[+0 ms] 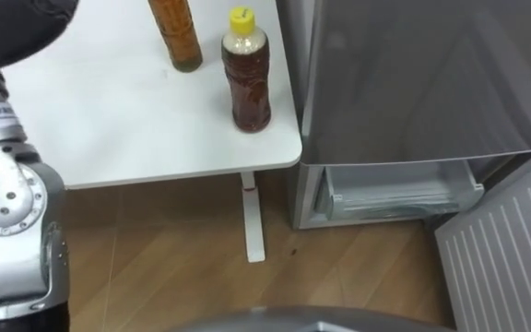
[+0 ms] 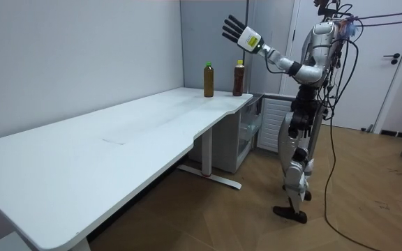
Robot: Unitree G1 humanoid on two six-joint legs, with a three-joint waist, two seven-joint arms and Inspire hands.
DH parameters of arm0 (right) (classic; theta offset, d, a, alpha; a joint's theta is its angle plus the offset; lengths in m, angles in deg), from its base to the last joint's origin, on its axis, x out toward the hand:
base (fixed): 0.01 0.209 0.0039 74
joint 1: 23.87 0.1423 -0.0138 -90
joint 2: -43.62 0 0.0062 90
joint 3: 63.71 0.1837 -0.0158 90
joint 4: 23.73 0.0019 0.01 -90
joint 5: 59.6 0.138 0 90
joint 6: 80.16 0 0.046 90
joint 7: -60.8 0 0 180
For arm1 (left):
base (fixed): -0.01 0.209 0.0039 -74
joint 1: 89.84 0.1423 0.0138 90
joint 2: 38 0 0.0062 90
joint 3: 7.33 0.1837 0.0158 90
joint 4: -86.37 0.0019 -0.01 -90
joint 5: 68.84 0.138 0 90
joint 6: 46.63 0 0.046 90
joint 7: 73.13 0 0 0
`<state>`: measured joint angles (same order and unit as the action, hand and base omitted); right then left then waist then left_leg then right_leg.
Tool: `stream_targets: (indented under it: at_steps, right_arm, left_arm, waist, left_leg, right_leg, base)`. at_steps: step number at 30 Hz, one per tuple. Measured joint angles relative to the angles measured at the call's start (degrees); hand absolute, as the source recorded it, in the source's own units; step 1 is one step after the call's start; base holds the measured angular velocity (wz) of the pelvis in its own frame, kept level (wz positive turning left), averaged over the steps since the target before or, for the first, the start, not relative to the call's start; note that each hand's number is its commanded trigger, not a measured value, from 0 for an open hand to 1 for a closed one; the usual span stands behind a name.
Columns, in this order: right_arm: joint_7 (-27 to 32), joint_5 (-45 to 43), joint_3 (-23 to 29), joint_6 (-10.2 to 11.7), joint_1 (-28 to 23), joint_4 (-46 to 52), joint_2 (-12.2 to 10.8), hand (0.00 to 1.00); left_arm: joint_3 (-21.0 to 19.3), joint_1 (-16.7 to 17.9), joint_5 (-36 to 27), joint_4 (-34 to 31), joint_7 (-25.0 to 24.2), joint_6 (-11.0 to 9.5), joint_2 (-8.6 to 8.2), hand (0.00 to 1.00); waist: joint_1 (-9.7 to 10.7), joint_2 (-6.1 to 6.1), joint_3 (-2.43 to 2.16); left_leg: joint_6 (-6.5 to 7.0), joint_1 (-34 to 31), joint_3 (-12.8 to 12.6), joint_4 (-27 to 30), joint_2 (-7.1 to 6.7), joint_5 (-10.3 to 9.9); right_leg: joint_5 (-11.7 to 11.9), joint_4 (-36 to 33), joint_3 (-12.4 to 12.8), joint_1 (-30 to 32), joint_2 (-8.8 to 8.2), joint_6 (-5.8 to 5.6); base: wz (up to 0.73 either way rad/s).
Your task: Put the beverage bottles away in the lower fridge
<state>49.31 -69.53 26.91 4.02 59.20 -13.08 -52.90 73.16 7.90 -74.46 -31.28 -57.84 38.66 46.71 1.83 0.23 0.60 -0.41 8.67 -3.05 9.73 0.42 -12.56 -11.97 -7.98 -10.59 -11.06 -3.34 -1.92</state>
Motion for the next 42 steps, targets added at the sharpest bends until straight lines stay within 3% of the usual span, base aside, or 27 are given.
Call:
stream_targets:
  at_steps: [7,14,20,42]
  right_arm:
    - [-0.58,-0.78,0.02,0.17,0.34,0.69,0.0,0.0]
    - [-0.96,-1.01,-1.23,0.24,1.21,-0.26,0.34,0.0]
    - [-0.7,-0.97,-2.05,0.91,1.86,-0.85,0.56,0.0]
    - [3.15,-1.17,-1.61,1.27,2.54,-0.74,1.53,0.0]
  left_arm:
    - [4.51,-0.79,-0.06,-2.41,-8.75,0.7,0.01,0.0]
    - [7.95,-3.2,-0.43,-3.48,-15.73,0.87,-0.03,0.0]
    - [10.49,-3.29,-0.46,-3.45,-18.95,1.09,-0.02,0.0]
    - [10.44,-3.02,-0.44,-2.8,-23.14,4.42,0.01,0.0]
  waist:
    - [0.99,-0.13,0.03]
    - [1.25,0.83,-0.25]
    - [1.23,0.89,-0.28]
    - [1.15,0.25,-0.42]
  left_leg:
    - [0.0,-0.07,-0.69,-0.23,0.14,-0.03]
    - [0.0,-0.38,-1.54,-0.16,0.35,-0.02]
    - [0.0,-0.33,-1.65,-0.03,0.31,-0.01]
    - [0.0,-1.11,-1.57,0.16,0.31,0.01]
  right_leg:
    - [0.01,-0.14,0.7,0.2,0.14,0.02]
    - [0.05,-0.7,1.6,1.1,0.27,0.09]
    - [0.05,-0.67,1.82,1.22,0.25,0.09]
    - [0.06,-0.73,1.16,1.92,0.17,0.12]
  base:
    - [-0.02]
    - [-0.06]
    - [-0.01]
    - [0.0]
